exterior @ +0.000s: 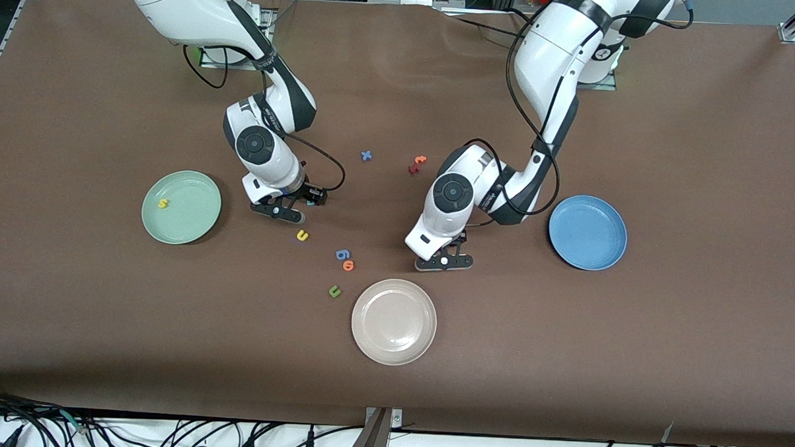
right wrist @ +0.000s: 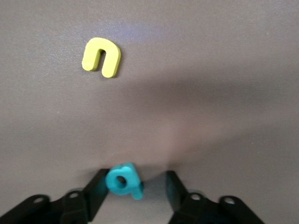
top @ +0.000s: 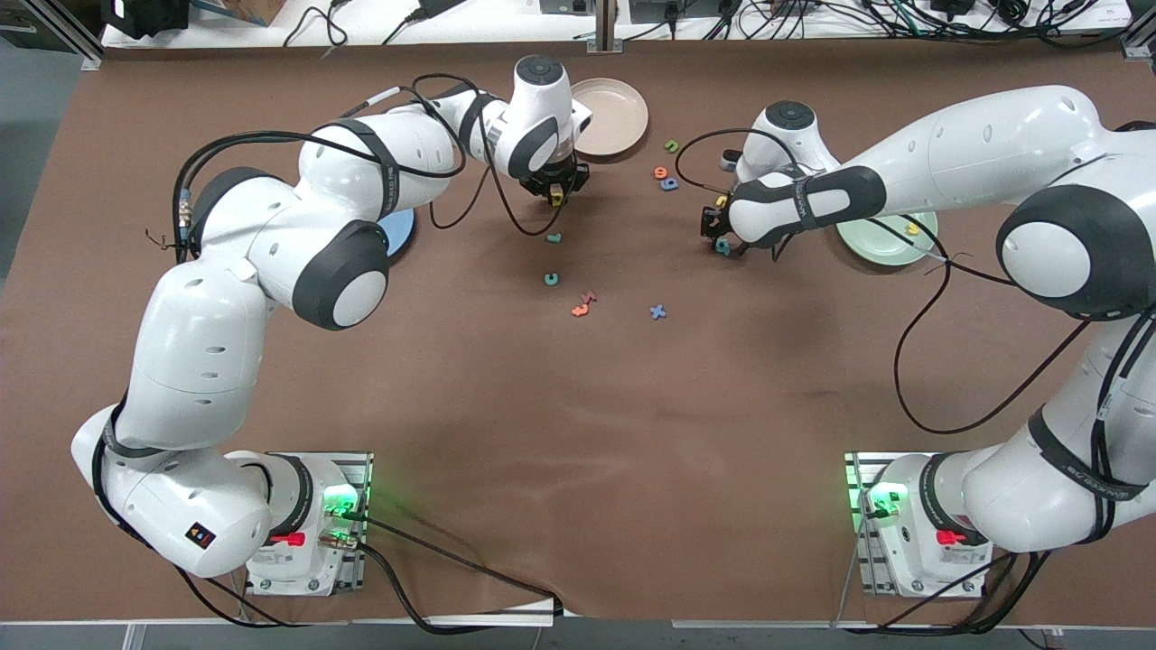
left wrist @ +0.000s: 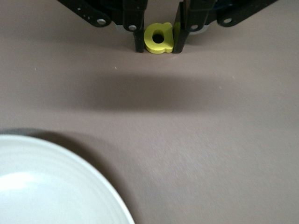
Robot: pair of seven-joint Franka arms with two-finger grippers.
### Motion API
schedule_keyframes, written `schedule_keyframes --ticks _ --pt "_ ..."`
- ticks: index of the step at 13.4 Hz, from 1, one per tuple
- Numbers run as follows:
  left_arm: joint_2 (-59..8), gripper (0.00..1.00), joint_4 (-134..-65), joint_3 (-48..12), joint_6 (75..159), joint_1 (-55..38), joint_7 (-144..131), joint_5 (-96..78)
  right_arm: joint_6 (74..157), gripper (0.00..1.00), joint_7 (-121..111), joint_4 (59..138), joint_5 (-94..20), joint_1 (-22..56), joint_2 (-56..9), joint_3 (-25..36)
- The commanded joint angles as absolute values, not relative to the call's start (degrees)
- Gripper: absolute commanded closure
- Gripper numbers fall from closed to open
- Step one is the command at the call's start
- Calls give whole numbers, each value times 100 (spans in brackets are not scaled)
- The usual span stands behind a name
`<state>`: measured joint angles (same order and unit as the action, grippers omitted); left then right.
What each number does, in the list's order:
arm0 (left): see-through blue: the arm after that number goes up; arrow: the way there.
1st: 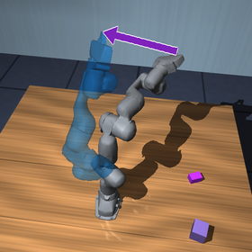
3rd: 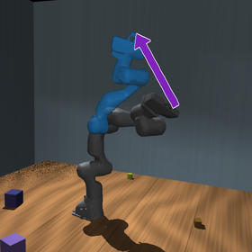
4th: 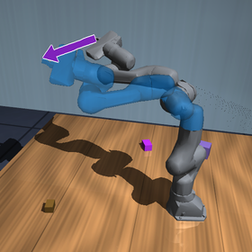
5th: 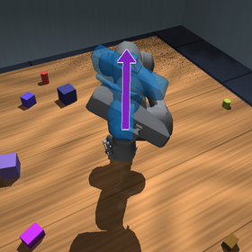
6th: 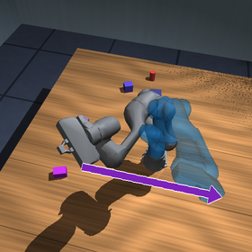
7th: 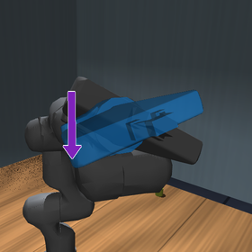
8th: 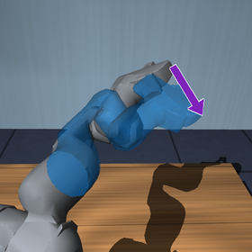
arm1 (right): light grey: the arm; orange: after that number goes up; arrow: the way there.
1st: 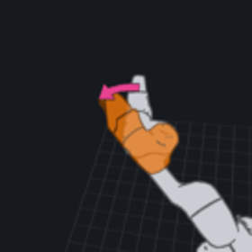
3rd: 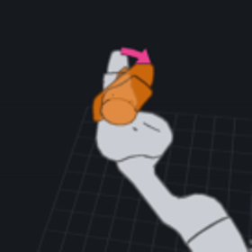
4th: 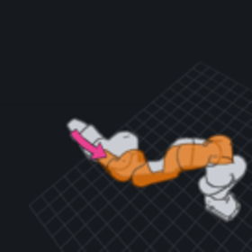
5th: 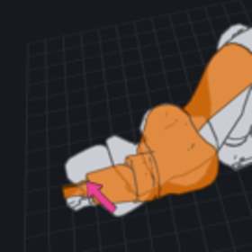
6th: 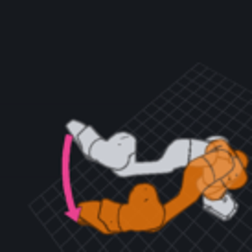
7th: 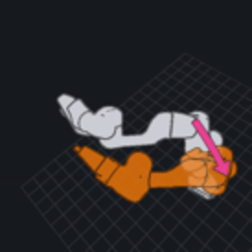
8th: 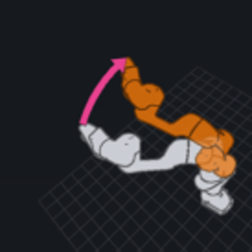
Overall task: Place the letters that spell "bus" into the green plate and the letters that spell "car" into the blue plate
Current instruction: 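Place the yellow a on the blue plate while the right gripper places the q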
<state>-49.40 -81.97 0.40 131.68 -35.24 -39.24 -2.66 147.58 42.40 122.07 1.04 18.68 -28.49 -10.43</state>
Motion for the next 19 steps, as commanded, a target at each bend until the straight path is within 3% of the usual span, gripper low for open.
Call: schedule_keyframes --ticks 1,3,6,12,18,19 --pt "-4703 83 -8077 0 12553 -3200 -3377 -132 14836 79 4184 12278 176 1854 -2892 -1046" --pt "-4414 83 -8103 0 12017 -2937 -2886 -132 14819 94 4192 12270 176 1854 -2883 -1046" --pt "-3939 82 -8523 0 11707 -2629 -2216 -132 14557 95 4192 12217 167 1846 -2647 -1028" --pt "-3191 82 -9535 -26 11707 -1803 -846 -132 12351 95 3378 11497 158 1828 -2022 -187" --pt "-2436 82 -10694 -18 11960 -932 508 -114 12058 95 1602 11619 114 1776 -2056 1045" --pt "-2313 77 -10983 -18 12171 -792 658 -114 12119 95 1478 11706 106 1749 -2144 1124"
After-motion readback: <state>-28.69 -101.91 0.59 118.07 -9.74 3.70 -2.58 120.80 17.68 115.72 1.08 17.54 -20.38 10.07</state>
